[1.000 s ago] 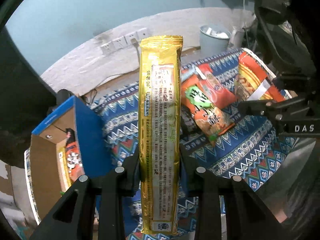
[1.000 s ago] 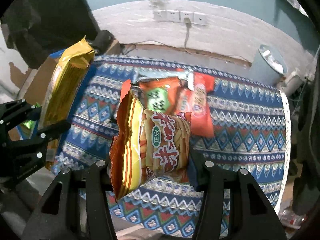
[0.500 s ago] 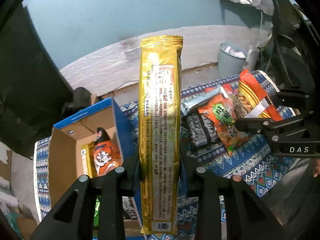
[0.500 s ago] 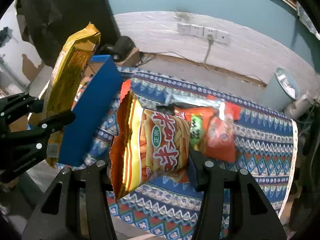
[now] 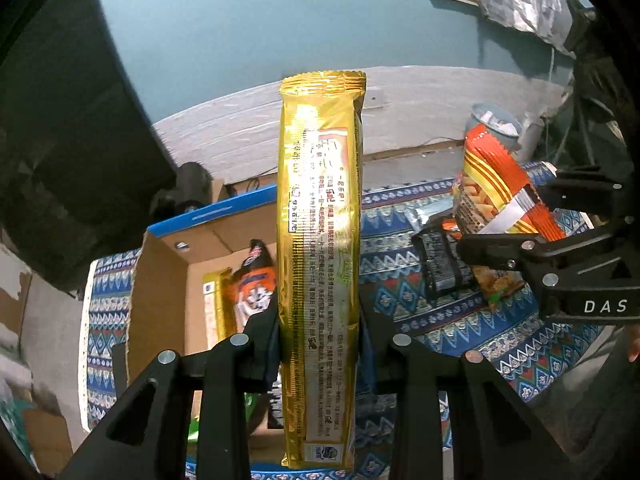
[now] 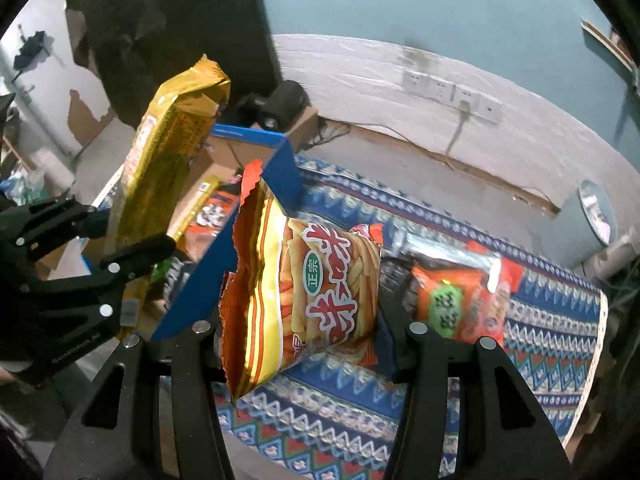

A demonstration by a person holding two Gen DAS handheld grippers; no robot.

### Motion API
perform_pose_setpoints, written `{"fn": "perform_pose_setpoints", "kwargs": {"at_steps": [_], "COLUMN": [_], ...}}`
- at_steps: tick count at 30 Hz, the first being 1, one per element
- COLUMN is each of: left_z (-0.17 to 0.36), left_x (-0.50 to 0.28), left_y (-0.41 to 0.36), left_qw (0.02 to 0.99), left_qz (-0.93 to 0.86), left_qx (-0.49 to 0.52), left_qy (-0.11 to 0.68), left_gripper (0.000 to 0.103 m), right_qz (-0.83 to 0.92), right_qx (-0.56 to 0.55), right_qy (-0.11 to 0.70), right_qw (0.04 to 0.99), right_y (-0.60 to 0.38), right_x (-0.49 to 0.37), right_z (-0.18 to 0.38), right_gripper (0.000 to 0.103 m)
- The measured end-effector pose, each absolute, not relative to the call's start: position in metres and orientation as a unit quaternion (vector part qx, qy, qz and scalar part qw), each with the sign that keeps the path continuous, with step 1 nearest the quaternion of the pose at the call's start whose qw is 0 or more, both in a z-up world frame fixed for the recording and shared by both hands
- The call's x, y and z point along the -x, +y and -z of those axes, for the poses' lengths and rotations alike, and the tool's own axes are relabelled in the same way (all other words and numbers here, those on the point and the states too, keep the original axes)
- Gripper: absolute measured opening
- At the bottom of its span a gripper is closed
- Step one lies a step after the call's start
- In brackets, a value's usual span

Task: Organize snacks
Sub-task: 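Lift the gold bar and orange chip bag and carry both over the box, then open both tools to drop the gold bar and chip bag into the box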

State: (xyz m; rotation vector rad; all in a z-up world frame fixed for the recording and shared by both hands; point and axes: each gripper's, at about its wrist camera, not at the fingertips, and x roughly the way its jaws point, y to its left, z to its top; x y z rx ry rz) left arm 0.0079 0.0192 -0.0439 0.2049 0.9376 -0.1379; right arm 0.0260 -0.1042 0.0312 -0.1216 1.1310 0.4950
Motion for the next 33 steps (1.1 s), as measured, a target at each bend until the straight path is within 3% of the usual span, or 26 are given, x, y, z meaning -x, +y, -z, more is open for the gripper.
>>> {"fn": "perform_pose_setpoints", "kwargs": {"at_steps": [33], "left_z": [0.074], "left_x": [-0.018], "left_y": [0.150], "left_qw": [0.871], "left_qz": [-0.043], "left_qx": [-0.007], "left_qy": [0.489], "left_gripper": [0.032], "right_qz": [-0.312], "right_qx": [0.114], "right_qy": [0.563], "right_qw": [0.757], "right_y": [0.058], "right_x": [-0.061], "right_z": [0.013], "right_gripper": [0.052]}}
